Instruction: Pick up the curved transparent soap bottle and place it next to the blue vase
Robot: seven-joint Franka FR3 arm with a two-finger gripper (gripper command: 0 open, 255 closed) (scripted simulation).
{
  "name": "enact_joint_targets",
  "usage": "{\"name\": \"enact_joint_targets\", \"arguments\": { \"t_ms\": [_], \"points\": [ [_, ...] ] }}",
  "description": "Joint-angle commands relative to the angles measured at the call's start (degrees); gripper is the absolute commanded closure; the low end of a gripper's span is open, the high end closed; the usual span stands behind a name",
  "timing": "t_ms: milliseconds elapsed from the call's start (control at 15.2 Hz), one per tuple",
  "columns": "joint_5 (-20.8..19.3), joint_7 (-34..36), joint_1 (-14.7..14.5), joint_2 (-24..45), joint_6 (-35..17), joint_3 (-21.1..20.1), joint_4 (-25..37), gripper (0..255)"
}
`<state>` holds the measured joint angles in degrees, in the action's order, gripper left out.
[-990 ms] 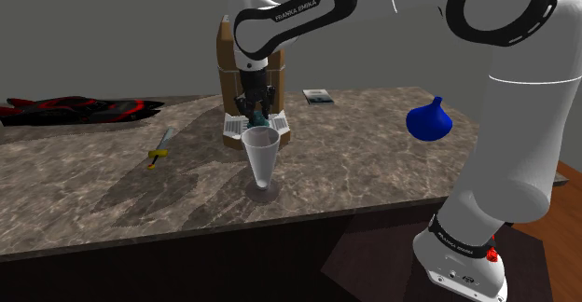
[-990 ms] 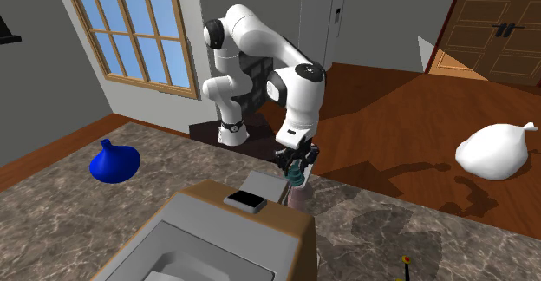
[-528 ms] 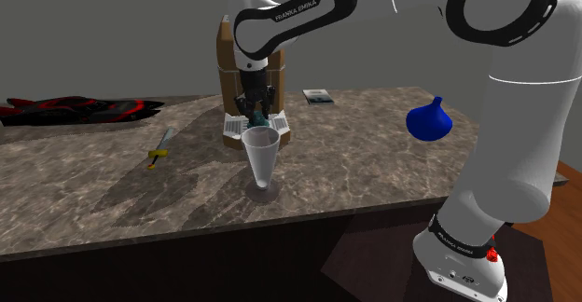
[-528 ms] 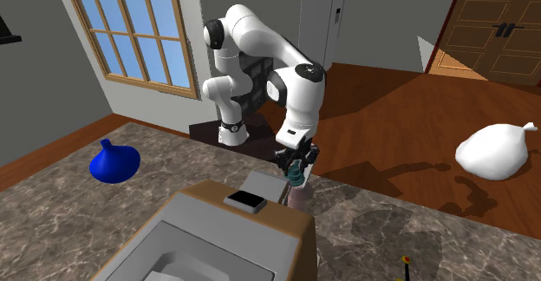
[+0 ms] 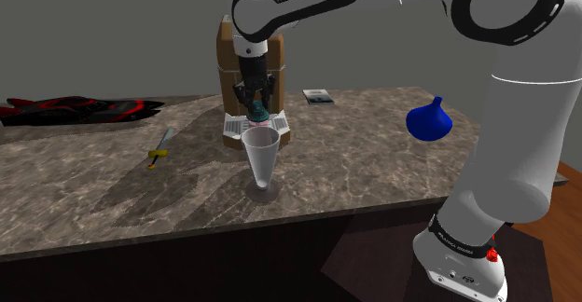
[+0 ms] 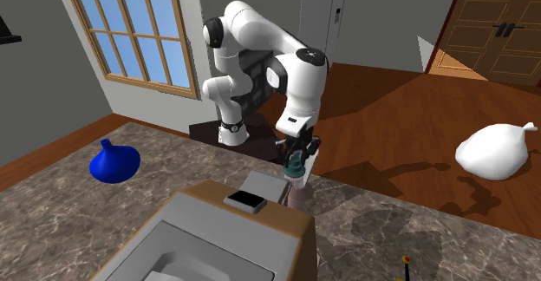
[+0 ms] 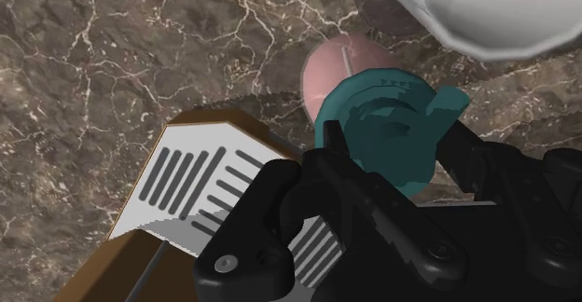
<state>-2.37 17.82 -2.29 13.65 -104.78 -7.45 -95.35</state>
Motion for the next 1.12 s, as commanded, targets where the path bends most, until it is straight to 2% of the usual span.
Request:
{"name": "enact_joint_targets", "arguments": {
  "t_ms": [0, 1056],
  "points": [
    [0.0, 0.0, 0.0, -0.2, 1.5, 0.0, 1.4, 255],
    [0.1, -0.2, -0.3, 0.1, 14.0, -0.1, 14.1, 255]
  ]
}}
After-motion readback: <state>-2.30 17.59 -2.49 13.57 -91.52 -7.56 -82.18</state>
